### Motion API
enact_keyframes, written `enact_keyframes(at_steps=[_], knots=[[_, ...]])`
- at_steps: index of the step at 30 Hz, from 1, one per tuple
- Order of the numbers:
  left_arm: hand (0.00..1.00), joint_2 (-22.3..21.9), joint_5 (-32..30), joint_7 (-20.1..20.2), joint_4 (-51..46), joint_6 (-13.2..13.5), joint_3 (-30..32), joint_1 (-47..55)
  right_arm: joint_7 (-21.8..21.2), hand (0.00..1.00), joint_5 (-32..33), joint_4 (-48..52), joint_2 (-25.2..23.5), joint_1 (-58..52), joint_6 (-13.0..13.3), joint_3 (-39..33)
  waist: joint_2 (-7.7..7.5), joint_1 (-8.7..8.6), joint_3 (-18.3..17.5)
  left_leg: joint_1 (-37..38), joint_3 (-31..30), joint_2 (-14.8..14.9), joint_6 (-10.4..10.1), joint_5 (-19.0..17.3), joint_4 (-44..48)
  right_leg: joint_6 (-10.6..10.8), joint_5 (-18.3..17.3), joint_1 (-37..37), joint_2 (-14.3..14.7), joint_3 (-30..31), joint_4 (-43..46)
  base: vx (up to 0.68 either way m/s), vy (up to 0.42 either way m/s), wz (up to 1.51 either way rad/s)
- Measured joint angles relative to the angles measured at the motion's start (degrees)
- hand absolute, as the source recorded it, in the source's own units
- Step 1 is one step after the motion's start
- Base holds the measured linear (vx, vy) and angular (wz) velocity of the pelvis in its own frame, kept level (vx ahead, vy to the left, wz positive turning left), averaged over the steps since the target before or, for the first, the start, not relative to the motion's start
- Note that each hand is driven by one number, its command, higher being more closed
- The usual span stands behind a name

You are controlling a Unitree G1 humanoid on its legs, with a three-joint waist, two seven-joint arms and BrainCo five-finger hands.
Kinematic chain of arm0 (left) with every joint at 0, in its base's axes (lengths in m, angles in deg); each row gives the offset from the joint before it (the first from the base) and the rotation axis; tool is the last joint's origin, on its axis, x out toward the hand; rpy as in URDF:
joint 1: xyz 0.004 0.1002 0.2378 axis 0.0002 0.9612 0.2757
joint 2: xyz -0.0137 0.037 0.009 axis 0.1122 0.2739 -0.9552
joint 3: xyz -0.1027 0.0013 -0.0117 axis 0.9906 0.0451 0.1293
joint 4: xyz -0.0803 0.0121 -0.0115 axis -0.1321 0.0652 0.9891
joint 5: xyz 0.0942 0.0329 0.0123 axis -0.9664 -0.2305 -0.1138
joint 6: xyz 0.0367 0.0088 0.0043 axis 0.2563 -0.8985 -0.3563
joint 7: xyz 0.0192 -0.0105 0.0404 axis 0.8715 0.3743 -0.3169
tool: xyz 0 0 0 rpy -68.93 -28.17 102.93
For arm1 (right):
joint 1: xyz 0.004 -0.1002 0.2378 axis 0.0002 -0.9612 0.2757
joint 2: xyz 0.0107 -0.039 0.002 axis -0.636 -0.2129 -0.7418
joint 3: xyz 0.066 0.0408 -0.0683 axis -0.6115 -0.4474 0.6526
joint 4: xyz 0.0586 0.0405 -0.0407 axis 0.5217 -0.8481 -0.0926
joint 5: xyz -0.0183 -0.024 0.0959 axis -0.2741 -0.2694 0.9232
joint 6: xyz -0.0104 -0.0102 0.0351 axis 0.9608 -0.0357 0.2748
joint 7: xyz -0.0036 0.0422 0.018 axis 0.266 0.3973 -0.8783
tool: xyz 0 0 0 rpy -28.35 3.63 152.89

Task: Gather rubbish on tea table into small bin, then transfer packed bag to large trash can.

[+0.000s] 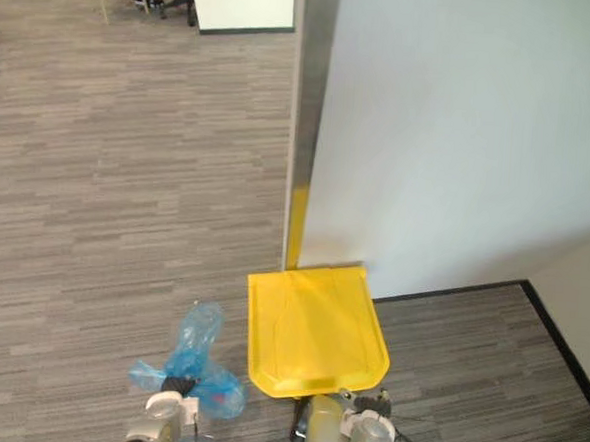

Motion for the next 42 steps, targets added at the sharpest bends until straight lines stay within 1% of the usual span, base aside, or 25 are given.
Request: enact_keyframes(at_steps=[8, 11, 12, 13, 14, 15, 16, 17, 18, 19, 20, 21, 22, 23, 24, 25, 26, 29, 31, 36, 37, 38, 39, 41, 42], knots=[[1.0, -0.35, -0.14, 0.02, 0.13, -0.37, -1.03, 2.69, 0.0, 0.0, 0.05, 0.0, -0.74, -1.29, 0.04, 0.11, -1.06, -0.01, -2.58, 0.8, 0.06, -1.08, -0.01, 0.0, -4.53, 0.53, 1.97, -0.38, -0.73, 0.1, -1.65, -0.02, 0.003, 0.04], [1.0, -0.16, -0.24, 0.01, 0.61, -0.36, -3.26, 2.79, -0.03, 0.0, 0.04, 0.02, -0.77, -1.68, 0.4, 0.56, -1.18, -0.19, -3.1, 2.31, 0.11, -1.66, -0.03, 0.01, -7.03, 0.72, 2.22, -0.37, -1.29, 0.2, -0.99, -0.08, 0.001, 0.03], [1.0, 0.1, -0.21, 0.0, 0.89, -0.37, -3.57, 2.78, -0.06, 0.0, 0.04, 0.24, -0.77, -2.1, 0.54, 0.54, -1.49, -0.43, -3.34, 2.05, -0.05, -2.38, 0.05, 0.06, -6.33, 1.96, 3.38, -0.5, -1.77, 0.5, -0.83, -0.16, 0.023, 0.02], [1.0, 0.07, -0.26, 0.0, 1.01, -0.37, -3.48, 2.84, -0.11, 0.0, 0.02, 0.3, -0.83, -2.26, 0.67, 0.52, -1.46, -0.53, -3.38, 1.79, 0.13, -2.35, 0.68, 0.84, -6.06, 3.82, 6.08, -0.53, -1.67, 0.87, -1.8, -0.17, 0.027, -0.14], [1.0, -0.04, -0.25, -0.04, 1.08, -0.37, -3.19, 3.08, -0.09, 0.0, 0.0, 0.37, -0.72, -2.22, 0.93, 0.49, -0.71, -0.4, -3.99, 1.41, 0.72, -1.24, 1.43, 2.24, -7.21, 5.83, 9.76, 0.04, -0.23, 2.08, -5.23, -0.17, 0.039, -0.17], [1.0, -0.09, -0.27, -0.24, 0.8, -0.09, -2.7, 3.38, -0.01, 0.0, 0.02, 1.17, -0.67, -1.89, 0.76, 0.56, -0.32, -0.46, -4.83, 0.76, 1.71, -0.89, 1.4, 3.03, -8.77, 4.67, 5.71, -2.03, -0.59, 3.19, 3.08, -0.12, 0.035, 0.02], [1.0, 0.24, -0.27, -0.34, 0.69, -0.09, -2.81, 3.31, 0.05, 0.0, 0.02, 1.62, -0.9, -2.45, 0.78, 0.6, -0.75, -1.17, -4.79, 0.75, 1.3, -1.36, 1.16, 3.18, -9.45, 3.55, 2.22, -2.78, -1.73, 4.05, 10.8, -0.14, -0.005, 0.32], [1.0, 0.58, -0.25, -0.59, 0.65, -0.24, -2.8, 3.5, -0.02, 0.0, -0.01, 1.44, -1.19, -3.64, 0.78, 0.65, -2.57, -1.32, -5.45, 0.18, 1.23, -2.52, 1.16, 3.18, -9.24, 3.14, -1.38, -2.73, -3.37, 5.67, 18.96, -0.11, -0.035, 0.18], [1.0, 0.57, -0.24, -1.18, 0.64, -0.51, -2.66, 3.71, -0.05, 0.0, -0.02, 1.26, -1.34, -4.54, 0.67, 0.67, -4.05, -0.9, -6.05, -0.14, 1.74, -3.32, 1.15, 3.18, -8.16, 3.3, -1.12, -2.89, -3.33, 6.48, 17.52, -0.18, -0.044, -0.14], [1.0, 0.18, -0.23, -1.29, 0.85, -0.75, -2.41, 3.98, -0.13, 0.0, -0.02, 1.38, -1.39, -4.6, 0.66, 1.03, -2.91, -0.57, -6.74, -0.97, 2.46, -2.79, 1.41, 3.54, -8.36, 4.4, -0.3, -1.57, -1.48, 6.79, 13.17, -0.16, -0.007, -0.75], [1.0, -0.53, -0.17, -1.25, 0.37, -0.62, -1.39, 4.99, -0.02, 0.0, -0.01, 1.93, -1.04, -4.07, 0.65, 1.1, -0.09, 0.98, -8.7, -1.99, 5.16, -0.42, 1.02, 5.44, -11.02, 4.76, -1.72, 0.09, 0.41, 8.26, 9.64, -0.15, -0.019, -0.66], [1.0, -0.36, 0.06, -1.31, -1.18, -0.45, -1.34, 4.91, 0.0, 0.0, 0.0, 1.95, -1.54, -3.97, 0.55, 0.94, -1.26, 0.31, -8.7, -1.85, 6.37, -1.65, 0.8, 6.51, -13.04, 4.14, -6.45, 1.17, -2.19, 7.45, 17.25, -0.06, -0.067, -0.45], [1.0, -0.06, 0.08, -1.5, -1.58, -0.51, -1.67, 4.97, -0.05, 0.0, -0.03, 1.37, -1.9, -4.23, 0.38, 1.04, -2.18, -0.17, -8.78, -1.73, 6.28, -2.84, 0.9, 6.78, -13.57, 4.69, -8.17, 3.66, -3.99, 7.16, 16.22, -0.02, -0.092, -0.35], [1.0, 0.32, 0.16, -1.53, -1.61, -0.53, -1.92, 5.06, -0.1, 0.0, -0.05, 0.18, -2.12, -4.04, 0.05, 1.1, -3.48, 0.75, -9.4, -2.23, 7.35, -3.41, 0.7, 7.02, -13.51, 5.81, -11.1, 5.77, -3.82, 7.89, 10.06, -0.14, -0.118, -0.94], [1.0, 0.62, 0.22, -1.59, -0.58, -0.71, -1.85, 5.48, -0.3, 0.0, -0.05, -0.23, -2.22, -3.36, -0.19, 1.73, -2.41, 1.2, -9.98, -4.32, 9.79, -2.65, 0.91, 8.23, -13.41, 5.48, -10.78, 8.15, -2.4, 8.63, 0.98, -0.17, -0.093, -1.07], [1.0, 1.19, 0.25, -1.56, -0.19, -0.77, -2.1, 5.38, -0.37, 0.0, -0.07, -0.29, -2.25, -2.7, -0.14, 1.81, -2.14, 1.07, -10.17, -5.61, 9.73, -2.71, 1.15, 9.19, -13.45, 5.22, -10.57, 9.73, -2.03, 8.82, -4.44, -0.22, -0.1, -0.79], [1.0, 1.36, 0.77, -1.57, 0.36, -0.84, -3.99, 4.95, -0.4, 0.0, -0.08, -1.79, -1.16, -2.13, -0.17, 1.54, -1.13, 0.04, -9.4, -6.49, 8.99, -2.61, 1.35, 10.87, -13.84, 4.87, -7.26, 10.11, -1.11, 8.98, -7.72, -0.13, -0.057, -0.13], [1.0, 1.52, 2.04, -1.54, 0.35, -0.78, -6.31, 4.44, -0.14, 0.0, 0.03, -4.22, -0.25, -2.99, -0.67, 1.08, -1.88, -0.14, -9.04, -8.71, 6.27, -3.68, 1.51, 15.19, -14.85, 4.29, -3.91, 10.27, -1.67, 8.46, -12.16, -0.16, -0.093, 0.13], [1.0, 1.37, 2.38, -1.54, 0.34, -0.82, -6.27, 4.43, 0.0, 0.0, 0.05, -4.36, 0.05, -3.09, -0.66, 1.13, -1.82, -0.12, -8.67, -9.88, 5.12, -3.23, 1.18, 16.2, -14.44, 3.87, -2.21, 10.38, -1.63, 7.1, -13.79, -0.17, -0.092, 0.3], [1.0, 0.29, 2.44, -1.56, -1.0, -0.64, -4.73, 4.95, 0.02, 0.0, 0.04, -4.33, -0.46, -2.19, -0.62, 1.77, -2.09, -0.04, -7.35, -10.5, 3.03, -2.42, 0.19, 16.5, -15.02, 2.68, -1.41, 8.9, -2.04, 5.12, -13.57, -0.22, -0.045, 0.16], [1.0, 0.07, 2.45, -1.57, -0.98, -0.64, -4.3, 4.95, 0.02, 0.0, 0.04, -4.28, -0.62, -2.15, -0.57, 1.78, -2.2, -0.11, -7.22, -10.99, 3.09, -2.22, 0.19, 16.03, -14.61, 3.07, -1.27, 8.77, -1.96, 4.97, -13.9, -0.29, 0.0, 0.03], [1.0, 0.09, 2.45, -1.4, -0.97, -0.64, -4.24, 5.02, 0.0, 0.0, 0.04, -3.93, -0.64, -2.3, -0.53, 1.79, -1.79, -0.16, -7.25, -11.49, 3.21, -1.92, 0.62, 14.7, -13.95, 3.29, -0.89, 8.42, -1.73, 4.8, -13.97, -0.25, 0.036, -0.08], [1.0, 0.04, 2.46, -1.45, -1.16, -0.64, -3.24, 5.12, 0.01, 0.0, 0.04, -3.13, -0.72, -2.75, -0.52, 1.78, -1.49, -0.16, -7.28, -11.96, 3.48, -1.61, 0.19, 12.71, -13.78, 3.93, -0.49, 8.18, -1.32, 5.05, -14.06, -0.2, 0.041, -0.17], [1.0, -0.1, 2.46, -1.71, -1.28, -0.55, -2.07, 5.82, 0.0, 0.0, 0.08, -1.93, -0.86, -3.33, 0.01, 1.59, -0.57, -0.17, -8.0, -12.03, 4.99, -1.13, 0.51, 12.5, -15.69, 4.21, 0.89, 9.26, -0.84, 5.5, -15.85, -0.06, 0.051, -0.15], [1.0, 0.4, 2.44, -2.14, -1.28, -0.55, -1.96, 6.18, -0.02, 0.0, 0.11, -2.06, -1.22, -3.67, -0.05, 1.51, -1.68, -0.63, -8.66, -11.44, 5.51, -1.97, 0.56, 12.76, -17.88, 4.24, 0.75, 9.8, -1.21, 6.36, -16.21, 0.06, 0.049, -0.01]])
